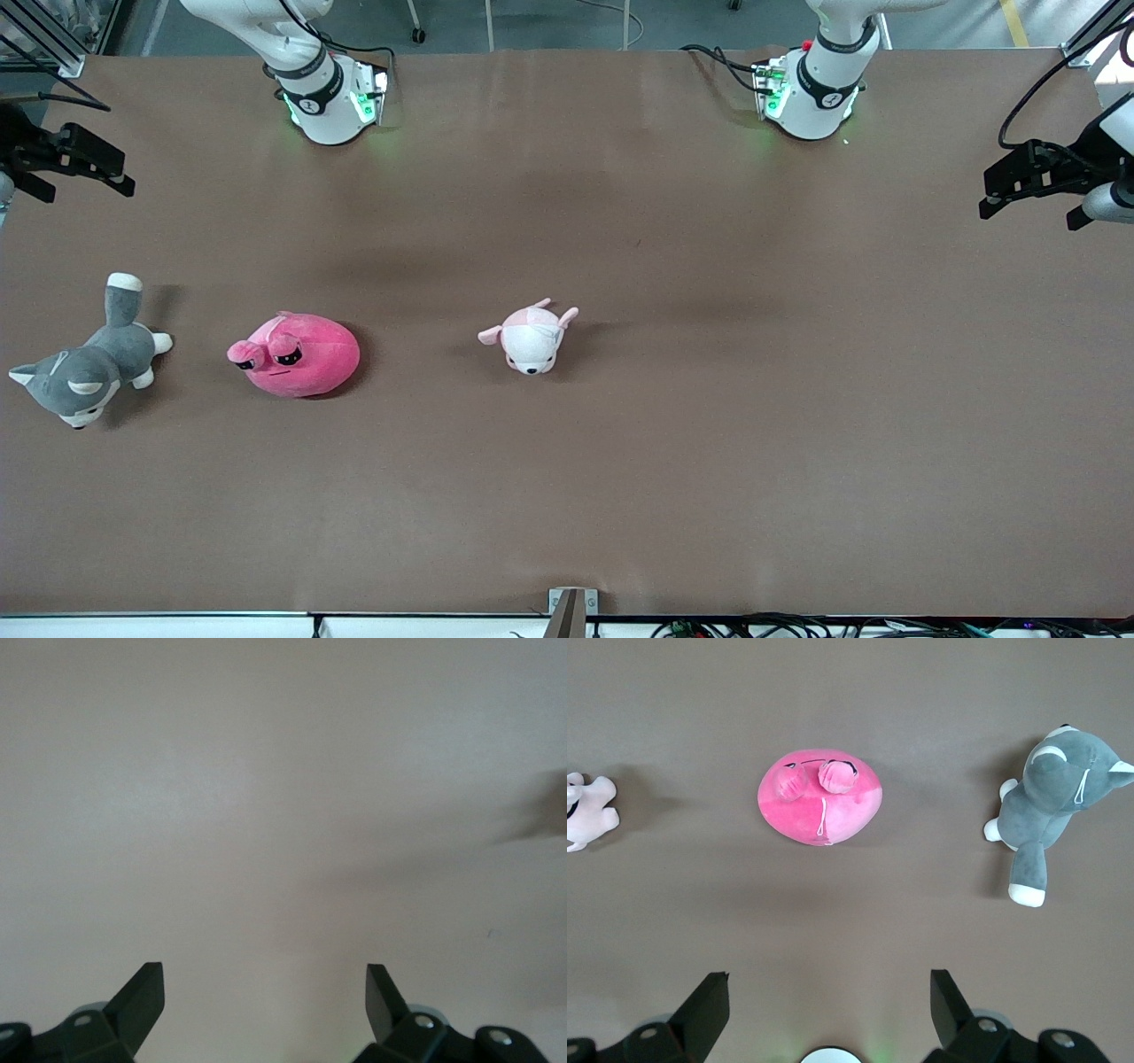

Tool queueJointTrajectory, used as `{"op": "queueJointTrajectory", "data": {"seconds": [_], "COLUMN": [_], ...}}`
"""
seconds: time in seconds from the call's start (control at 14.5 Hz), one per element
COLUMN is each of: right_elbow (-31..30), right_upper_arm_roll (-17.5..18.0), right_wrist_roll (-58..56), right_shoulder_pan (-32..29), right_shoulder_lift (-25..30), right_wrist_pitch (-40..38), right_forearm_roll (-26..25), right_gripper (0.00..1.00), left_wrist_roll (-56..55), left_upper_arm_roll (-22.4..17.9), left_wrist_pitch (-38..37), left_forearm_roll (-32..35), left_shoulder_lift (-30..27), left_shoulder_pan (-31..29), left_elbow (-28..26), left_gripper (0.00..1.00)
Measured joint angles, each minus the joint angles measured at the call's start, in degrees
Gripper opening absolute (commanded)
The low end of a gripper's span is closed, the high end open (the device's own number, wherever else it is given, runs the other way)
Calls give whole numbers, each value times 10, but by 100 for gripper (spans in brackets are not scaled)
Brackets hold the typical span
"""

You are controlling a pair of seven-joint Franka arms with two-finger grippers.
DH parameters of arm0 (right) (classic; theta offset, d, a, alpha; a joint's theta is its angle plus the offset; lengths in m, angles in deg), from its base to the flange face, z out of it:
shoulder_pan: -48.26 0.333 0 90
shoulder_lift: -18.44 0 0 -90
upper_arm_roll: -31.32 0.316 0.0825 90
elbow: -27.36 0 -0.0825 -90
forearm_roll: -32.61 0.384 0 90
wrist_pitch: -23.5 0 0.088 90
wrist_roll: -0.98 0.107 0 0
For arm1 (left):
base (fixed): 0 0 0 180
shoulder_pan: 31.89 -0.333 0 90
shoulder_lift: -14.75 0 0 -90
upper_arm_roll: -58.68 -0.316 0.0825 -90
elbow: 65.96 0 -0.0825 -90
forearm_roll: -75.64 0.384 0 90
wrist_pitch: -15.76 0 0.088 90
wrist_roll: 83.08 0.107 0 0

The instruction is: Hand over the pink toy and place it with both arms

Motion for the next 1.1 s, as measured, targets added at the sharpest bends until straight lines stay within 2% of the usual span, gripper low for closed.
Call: {"op": "queueJointTrajectory", "data": {"seconds": [1.1], "right_elbow": [0], "right_upper_arm_roll": [4], "right_wrist_roll": [0], "right_shoulder_pan": [0], "right_shoulder_lift": [0], "right_wrist_pitch": [10], "right_forearm_roll": [1], "right_gripper": [100], "left_wrist_roll": [-2], "left_upper_arm_roll": [-1], "left_wrist_pitch": [10], "left_forearm_roll": [0], "left_shoulder_lift": [2], "left_shoulder_pan": [0], "left_elbow": [3], "left_gripper": [100]}}
